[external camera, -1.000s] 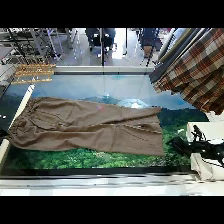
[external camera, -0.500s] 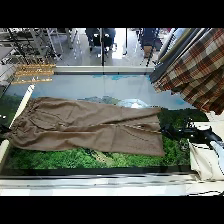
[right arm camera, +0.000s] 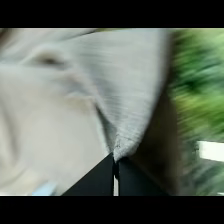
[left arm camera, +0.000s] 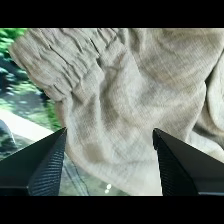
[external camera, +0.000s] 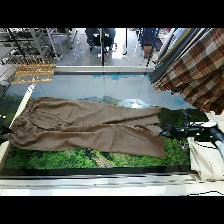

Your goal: Fold the clothes and pants, and hang the long-sleeved shirts on hangers.

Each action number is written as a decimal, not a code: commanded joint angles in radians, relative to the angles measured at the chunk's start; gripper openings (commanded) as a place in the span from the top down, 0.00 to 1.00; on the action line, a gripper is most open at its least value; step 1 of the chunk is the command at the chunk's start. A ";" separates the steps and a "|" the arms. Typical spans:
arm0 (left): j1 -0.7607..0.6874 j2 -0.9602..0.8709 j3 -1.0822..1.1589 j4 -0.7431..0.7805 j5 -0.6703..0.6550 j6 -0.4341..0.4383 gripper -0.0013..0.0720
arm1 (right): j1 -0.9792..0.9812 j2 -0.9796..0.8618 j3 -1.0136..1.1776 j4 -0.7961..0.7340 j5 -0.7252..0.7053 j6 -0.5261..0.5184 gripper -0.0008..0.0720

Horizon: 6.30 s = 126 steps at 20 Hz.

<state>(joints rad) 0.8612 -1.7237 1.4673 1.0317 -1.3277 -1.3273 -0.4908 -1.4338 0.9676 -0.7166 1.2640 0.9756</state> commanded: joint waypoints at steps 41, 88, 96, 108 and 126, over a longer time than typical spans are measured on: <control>-0.040 0.051 -0.314 0.029 0.227 0.010 0.19 | -0.460 0.380 -0.253 -0.320 0.241 0.230 0.21; 0.286 0.057 -0.170 0.000 0.126 0.048 0.38 | -0.170 0.029 -0.171 -0.309 0.290 0.054 0.29; 0.283 0.012 -0.171 -0.057 0.139 0.049 0.68 | -0.075 0.029 -0.285 -0.400 0.210 -0.011 0.30; 0.285 0.033 -0.161 -0.129 0.048 0.120 0.97 | 0.051 0.085 -0.291 -0.392 0.330 -0.024 0.96; -0.093 -0.150 0.412 -0.181 0.347 -0.254 0.97 | 0.148 -0.377 0.726 -0.124 -0.161 0.397 0.96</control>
<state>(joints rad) 0.8383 -1.8000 1.8572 0.8474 -1.1412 -1.4685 -0.3851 -1.6245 1.5158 -0.8810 1.2392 1.3117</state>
